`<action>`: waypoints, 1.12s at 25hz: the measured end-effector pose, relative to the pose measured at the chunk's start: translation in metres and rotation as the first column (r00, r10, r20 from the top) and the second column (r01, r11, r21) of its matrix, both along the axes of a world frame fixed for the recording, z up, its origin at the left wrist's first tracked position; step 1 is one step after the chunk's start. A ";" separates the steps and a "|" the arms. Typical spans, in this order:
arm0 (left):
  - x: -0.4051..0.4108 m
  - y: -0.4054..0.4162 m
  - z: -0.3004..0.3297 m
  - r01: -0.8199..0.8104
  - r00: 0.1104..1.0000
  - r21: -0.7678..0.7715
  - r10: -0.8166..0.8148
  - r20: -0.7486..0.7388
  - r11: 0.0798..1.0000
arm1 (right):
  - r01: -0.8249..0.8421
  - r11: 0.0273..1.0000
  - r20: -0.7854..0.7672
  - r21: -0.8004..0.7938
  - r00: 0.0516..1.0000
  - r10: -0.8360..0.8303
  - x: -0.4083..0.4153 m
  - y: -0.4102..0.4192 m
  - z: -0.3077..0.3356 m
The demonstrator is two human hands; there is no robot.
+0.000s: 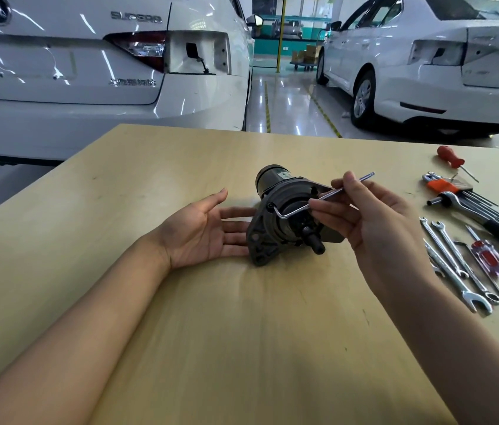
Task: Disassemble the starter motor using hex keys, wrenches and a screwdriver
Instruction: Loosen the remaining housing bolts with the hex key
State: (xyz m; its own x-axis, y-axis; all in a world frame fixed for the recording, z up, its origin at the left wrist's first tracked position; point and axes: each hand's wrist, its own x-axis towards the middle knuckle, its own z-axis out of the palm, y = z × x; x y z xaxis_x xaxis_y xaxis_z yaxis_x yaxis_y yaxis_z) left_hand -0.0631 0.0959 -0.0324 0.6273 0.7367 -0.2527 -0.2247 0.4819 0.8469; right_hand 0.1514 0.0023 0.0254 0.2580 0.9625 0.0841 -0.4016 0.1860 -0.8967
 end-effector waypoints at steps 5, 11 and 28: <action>0.001 0.000 0.000 0.009 1.000 0.000 -0.009 0.002 1.000 | 0.013 1.000 0.000 0.006 1.000 -0.013 -0.001 0.001 -0.001; 0.001 -0.001 0.001 0.016 1.000 -0.001 -0.016 -0.001 1.000 | 0.012 1.000 -0.003 0.027 1.000 -0.012 0.000 0.000 -0.002; 0.001 -0.001 0.001 -0.004 1.000 0.016 0.004 -0.025 1.000 | 0.067 0.997 0.082 0.036 0.994 -0.070 -0.008 -0.007 0.000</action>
